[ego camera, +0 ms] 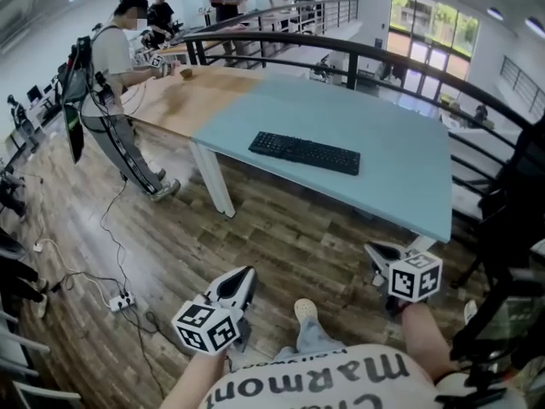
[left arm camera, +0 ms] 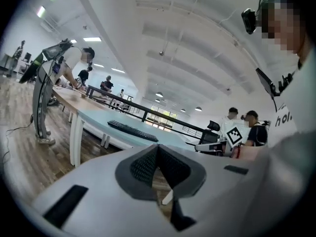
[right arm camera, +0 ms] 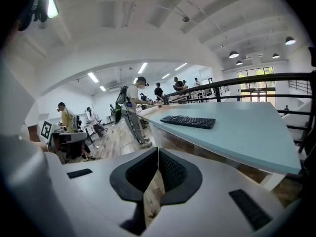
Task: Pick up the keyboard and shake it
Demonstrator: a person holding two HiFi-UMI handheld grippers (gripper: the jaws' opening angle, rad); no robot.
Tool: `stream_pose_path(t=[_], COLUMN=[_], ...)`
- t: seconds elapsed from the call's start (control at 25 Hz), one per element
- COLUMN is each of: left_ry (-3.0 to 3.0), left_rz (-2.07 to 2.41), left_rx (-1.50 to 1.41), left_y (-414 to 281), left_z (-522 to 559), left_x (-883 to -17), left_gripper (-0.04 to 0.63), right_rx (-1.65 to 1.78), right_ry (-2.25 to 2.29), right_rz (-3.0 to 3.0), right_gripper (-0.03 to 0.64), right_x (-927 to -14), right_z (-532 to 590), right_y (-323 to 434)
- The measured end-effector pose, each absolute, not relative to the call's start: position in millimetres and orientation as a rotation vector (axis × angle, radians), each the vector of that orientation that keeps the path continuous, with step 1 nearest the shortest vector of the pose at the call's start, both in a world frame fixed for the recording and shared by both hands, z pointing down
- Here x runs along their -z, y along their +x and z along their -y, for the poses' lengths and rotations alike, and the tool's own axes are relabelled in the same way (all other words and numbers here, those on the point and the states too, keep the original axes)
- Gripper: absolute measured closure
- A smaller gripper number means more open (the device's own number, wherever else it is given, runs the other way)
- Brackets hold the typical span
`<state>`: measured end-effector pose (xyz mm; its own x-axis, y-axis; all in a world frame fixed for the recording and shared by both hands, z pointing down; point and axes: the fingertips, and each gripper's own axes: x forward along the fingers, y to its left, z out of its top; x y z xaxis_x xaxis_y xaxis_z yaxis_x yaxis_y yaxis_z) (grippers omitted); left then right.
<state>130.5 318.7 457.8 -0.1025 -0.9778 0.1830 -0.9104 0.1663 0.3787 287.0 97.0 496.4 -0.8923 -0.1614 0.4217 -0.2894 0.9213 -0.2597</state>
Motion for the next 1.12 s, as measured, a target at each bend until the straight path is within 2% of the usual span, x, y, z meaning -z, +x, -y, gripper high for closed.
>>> stream_pose_path(t=[0.44,1.12], left_ry=[1.658,1.555], left_rz=[2.162,2.243], left_rx=[0.358,0.399], left_y=[40,-57], left_z=[-254,-176], left_x=[-444,-443], left_gripper=[0.592,0.594], right_rx=[-0.297,-0.289], right_ry=[0.179,0.087], right_rz=[2.708,2.722], right_gripper=[0.581,0.58], right_x=[-466,-461], right_z=[-16,81], right_y=[169,63])
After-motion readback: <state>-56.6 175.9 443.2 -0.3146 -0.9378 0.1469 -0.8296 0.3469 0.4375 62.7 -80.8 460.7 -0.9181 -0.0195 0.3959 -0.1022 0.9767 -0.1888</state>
